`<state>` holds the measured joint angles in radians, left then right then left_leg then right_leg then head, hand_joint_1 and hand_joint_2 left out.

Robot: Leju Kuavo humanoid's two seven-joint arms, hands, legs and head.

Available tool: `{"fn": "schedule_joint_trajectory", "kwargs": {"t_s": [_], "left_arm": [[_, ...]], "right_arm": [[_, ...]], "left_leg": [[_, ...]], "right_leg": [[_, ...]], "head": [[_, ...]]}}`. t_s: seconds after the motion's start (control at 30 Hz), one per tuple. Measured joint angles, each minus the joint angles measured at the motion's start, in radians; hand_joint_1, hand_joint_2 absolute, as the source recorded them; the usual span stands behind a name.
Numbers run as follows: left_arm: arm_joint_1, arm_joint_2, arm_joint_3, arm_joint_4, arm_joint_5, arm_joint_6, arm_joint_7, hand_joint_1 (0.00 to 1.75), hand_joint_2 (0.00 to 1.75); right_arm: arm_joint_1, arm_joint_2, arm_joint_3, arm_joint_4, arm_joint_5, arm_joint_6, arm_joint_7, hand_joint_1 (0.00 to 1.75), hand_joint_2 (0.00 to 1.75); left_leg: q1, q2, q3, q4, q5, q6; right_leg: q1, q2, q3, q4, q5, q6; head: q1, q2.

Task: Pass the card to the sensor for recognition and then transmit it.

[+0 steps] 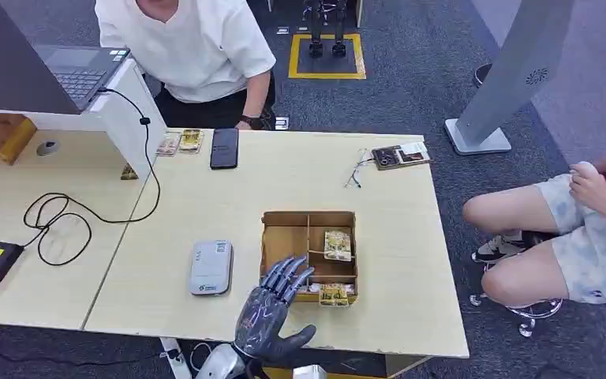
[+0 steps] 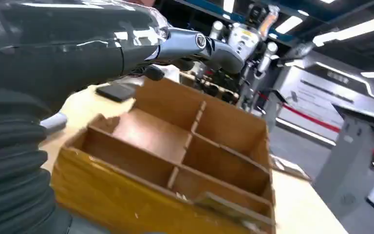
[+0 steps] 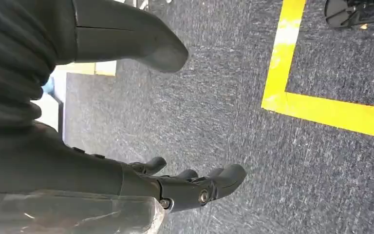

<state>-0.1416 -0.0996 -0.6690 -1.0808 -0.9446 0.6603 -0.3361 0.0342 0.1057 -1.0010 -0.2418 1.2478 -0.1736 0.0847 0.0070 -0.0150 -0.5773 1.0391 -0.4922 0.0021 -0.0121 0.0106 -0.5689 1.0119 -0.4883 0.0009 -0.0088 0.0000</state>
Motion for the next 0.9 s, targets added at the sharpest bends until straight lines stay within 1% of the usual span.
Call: {"fn": "schedule_joint_trajectory", "kwargs": {"t_s": [0.2, 0.33, 0.47, 0.6, 0.73, 0.8, 0.9], "left_arm": [[-0.073, -0.002, -0.131, 0.091, 0.035, -0.026, 0.01, 0.0, 1.75], [-0.1, -0.006, -0.188, 0.128, 0.06, -0.028, 0.01, 0.0, 1.75], [-0.121, -0.009, -0.233, 0.147, 0.083, -0.017, 0.034, 0.0, 1.75], [-0.135, -0.015, -0.263, 0.157, 0.087, -0.007, 0.067, 0.0, 1.75], [-0.143, -0.023, -0.268, 0.165, 0.072, 0.01, 0.114, 0.0, 1.75], [-0.146, -0.027, -0.268, 0.165, 0.05, 0.01, 0.144, 0.0, 1.75], [-0.148, -0.032, -0.267, 0.165, 0.01, 0.01, 0.166, 0.0, 1.75]], "right_arm": [[-0.008, -0.01, 0.01, 0.007, 0.045, 0.002, -0.012, 0.0, 1.75], [-0.012, -0.015, 0.032, 0.015, 0.081, 0.0, -0.023, 0.0, 1.75], [-0.014, -0.02, 0.048, 0.024, 0.095, 0.0, -0.035, 0.0, 1.75], [-0.014, -0.028, 0.063, 0.031, 0.113, 0.003, -0.055, 0.0, 1.75], [-0.013, -0.038, 0.072, 0.036, 0.112, 0.006, -0.066, 0.0, 1.75], [-0.012, -0.043, 0.072, 0.039, 0.111, 0.006, -0.068, 0.0, 1.75], [-0.01, -0.045, 0.072, 0.04, 0.113, 0.005, -0.071, 0.0, 1.75]], "left_leg": [[0.0, 0.0, 0.0, 0.0, 0.0, 0.0], [0.0, 0.0, 0.0, 0.0, 0.0, 0.0], [0.0, 0.0, 0.0, 0.0, 0.0, 0.0], [0.0, 0.0, 0.0, 0.0, 0.0, 0.0], [0.0, 0.0, 0.0, 0.0, 0.0, 0.0], [0.0, 0.0, 0.0, 0.0, 0.0, 0.0], [0.0, 0.0, 0.0, 0.0, 0.0, 0.0]], "right_leg": [[0.0, 0.0, 0.0, 0.0, 0.0, 0.0], [0.0, 0.0, 0.0, 0.0, 0.0, 0.0], [0.0, 0.0, 0.0, 0.0, 0.0, 0.0], [0.0, 0.0, 0.0, 0.0, 0.0, 0.0], [0.0, 0.0, 0.0, 0.0, 0.0, 0.0], [0.0, 0.0, 0.0, 0.0, 0.0, 0.0], [0.0, 0.0, 0.0, 0.0, 0.0, 0.0]], "head": [[0.0, 0.0], [0.0, 0.0], [0.0, 0.0], [0.0, 0.0], [0.0, 0.0], [0.0, 0.0], [0.0, 0.0]]}}
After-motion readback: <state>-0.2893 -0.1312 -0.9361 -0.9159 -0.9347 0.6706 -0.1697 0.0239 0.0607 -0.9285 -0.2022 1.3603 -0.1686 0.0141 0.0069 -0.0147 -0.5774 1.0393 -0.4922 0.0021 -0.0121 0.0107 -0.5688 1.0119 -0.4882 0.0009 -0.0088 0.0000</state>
